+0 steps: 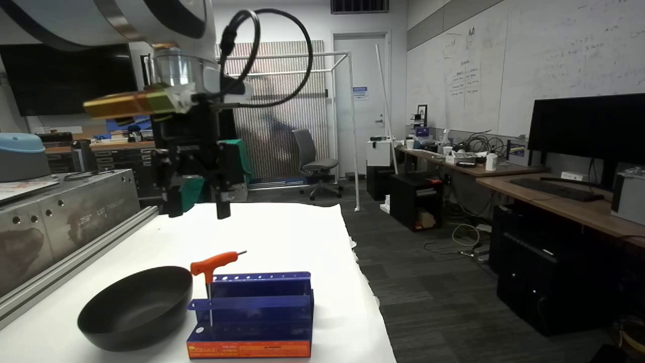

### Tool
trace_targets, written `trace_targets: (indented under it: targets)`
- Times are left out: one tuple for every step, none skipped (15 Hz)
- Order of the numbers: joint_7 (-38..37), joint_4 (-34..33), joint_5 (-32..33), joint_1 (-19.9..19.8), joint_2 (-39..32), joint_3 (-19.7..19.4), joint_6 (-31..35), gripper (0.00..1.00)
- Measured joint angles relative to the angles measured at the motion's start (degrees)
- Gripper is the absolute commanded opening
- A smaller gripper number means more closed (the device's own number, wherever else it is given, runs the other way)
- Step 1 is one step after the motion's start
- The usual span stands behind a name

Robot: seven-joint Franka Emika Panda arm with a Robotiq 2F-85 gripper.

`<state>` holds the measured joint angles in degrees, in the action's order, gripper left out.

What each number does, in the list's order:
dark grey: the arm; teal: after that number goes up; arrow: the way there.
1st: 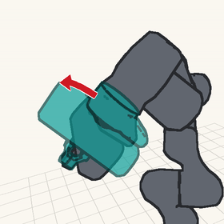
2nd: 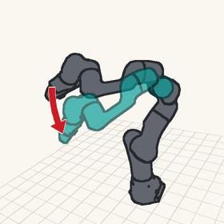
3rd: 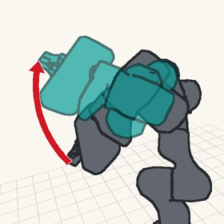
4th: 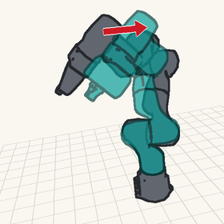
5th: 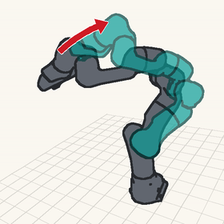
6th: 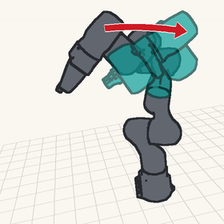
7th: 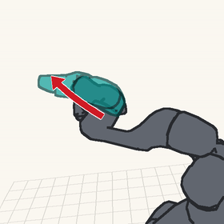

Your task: Put the orange object in the bowl

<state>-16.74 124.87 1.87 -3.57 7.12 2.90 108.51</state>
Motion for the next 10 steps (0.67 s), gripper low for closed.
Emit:
trace_targets:
  targets:
    - [0.0, -1.2, -0.2, 0.0, -2.3, -0.9, 0.0, 1.0]
    - [0.0, -2.3, -0.5, 0.0, -4.2, -1.6, -0.1, 1.0]
    - [0.0, -3.2, -0.7, 0.0, -6.0, -2.1, -0.1, 1.0]
    - [0.0, -4.0, -0.9, 0.0, -7.5, -2.6, -0.1, 1.0]
    - [0.0, -4.6, -0.9, 0.0, -8.8, -2.9, -0.1, 1.0]
    - [0.0, -5.1, -0.9, 0.0, -9.9, -3.1, -0.1, 0.75]
    - [0.0, -5.4, -0.9, 0.0, -10.8, -3.4, -0.1, 0.74]
    - [0.0, -5.5, -0.9, 0.0, -11.6, -3.5, -0.1, 0.65]
    - [0.0, -5.5, -0.9, 0.0, -12.1, -3.7, -0.2, 0.58]
    - [0.0, -5.5, -0.9, 0.0, -12.5, -3.7, -0.4, 0.49]
